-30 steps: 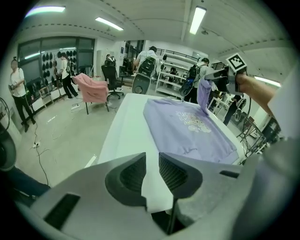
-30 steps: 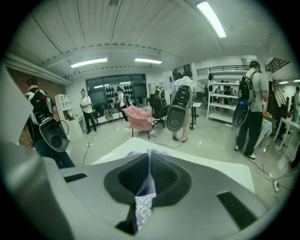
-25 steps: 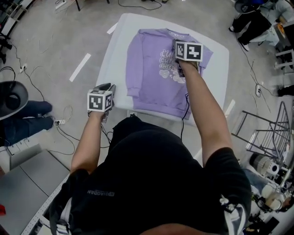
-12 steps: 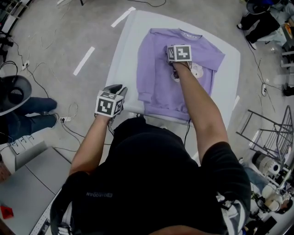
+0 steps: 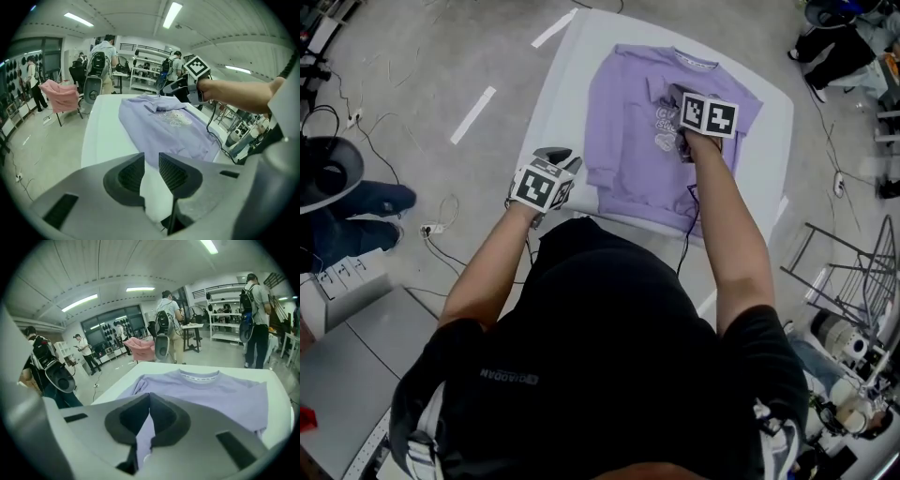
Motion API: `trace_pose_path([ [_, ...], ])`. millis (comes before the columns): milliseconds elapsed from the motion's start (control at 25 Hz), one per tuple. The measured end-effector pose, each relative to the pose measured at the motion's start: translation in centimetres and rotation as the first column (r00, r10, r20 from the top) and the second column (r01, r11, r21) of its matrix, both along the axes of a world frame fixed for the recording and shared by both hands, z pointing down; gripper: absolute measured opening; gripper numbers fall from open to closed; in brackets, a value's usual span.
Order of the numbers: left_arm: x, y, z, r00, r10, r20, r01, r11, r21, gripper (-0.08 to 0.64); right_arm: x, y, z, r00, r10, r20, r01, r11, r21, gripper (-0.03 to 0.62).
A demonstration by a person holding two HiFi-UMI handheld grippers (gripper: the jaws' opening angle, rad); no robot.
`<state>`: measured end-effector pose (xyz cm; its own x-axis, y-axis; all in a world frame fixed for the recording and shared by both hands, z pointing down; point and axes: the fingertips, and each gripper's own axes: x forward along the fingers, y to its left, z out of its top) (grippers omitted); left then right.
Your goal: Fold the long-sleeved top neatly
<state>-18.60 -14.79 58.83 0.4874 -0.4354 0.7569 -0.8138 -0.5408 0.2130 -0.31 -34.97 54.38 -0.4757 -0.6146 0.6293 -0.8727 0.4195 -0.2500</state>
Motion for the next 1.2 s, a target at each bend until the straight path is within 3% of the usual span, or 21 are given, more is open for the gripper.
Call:
trace_pose_path([
  [280, 4.8, 2.5, -0.6, 0.991, 0.124, 0.057, -0.127, 0.991, 0.034, 0.118, 2.8, 8.6, -1.8, 0.999, -0.047, 0.017, 0.047, 0.999, 0.015, 0.005],
  [520, 7.9, 4.7, 1.2, 0.953, 0.210, 0.218, -0.225, 0.974, 0.042, 0.144, 5.5, 17.2, -0.9, 0.996, -0.093, -0.002, 0.093, 0.996, -0.007, 0.006],
  [760, 9.2, 4.1, 2.6, 0.956, 0.130, 0.264, -0.136, 0.991, 0.007, 0.145, 7.7, 22.5, 0.9, 0.996, -0.084, 0.014, 0.084, 0.995, -0.049, 0.005],
  [1080, 8.6, 3.5, 4.5, 0.932, 0.080, 0.354, -0.084, 0.996, -0.003, 0.137, 10.8, 26.5, 0.1, 0.997, -0.072, 0.022, 0.072, 0.997, -0.040, 0.006],
  [1160, 7.9, 3.3, 3.8, 0.940, 0.046, 0.339, -0.056, 0.998, 0.019, 0.034, 12.5, 26.7, -0.2, 0.999, -0.051, 0.015, 0.051, 0.998, -0.031, 0.005],
  [1200, 7.3, 3.0, 3.0, 0.950, 0.020, 0.313, -0.032, 0.999, 0.033, 0.030, 13.3, 26.7, -0.4, 0.999, -0.037, 0.013, 0.038, 0.999, -0.028, 0.006],
])
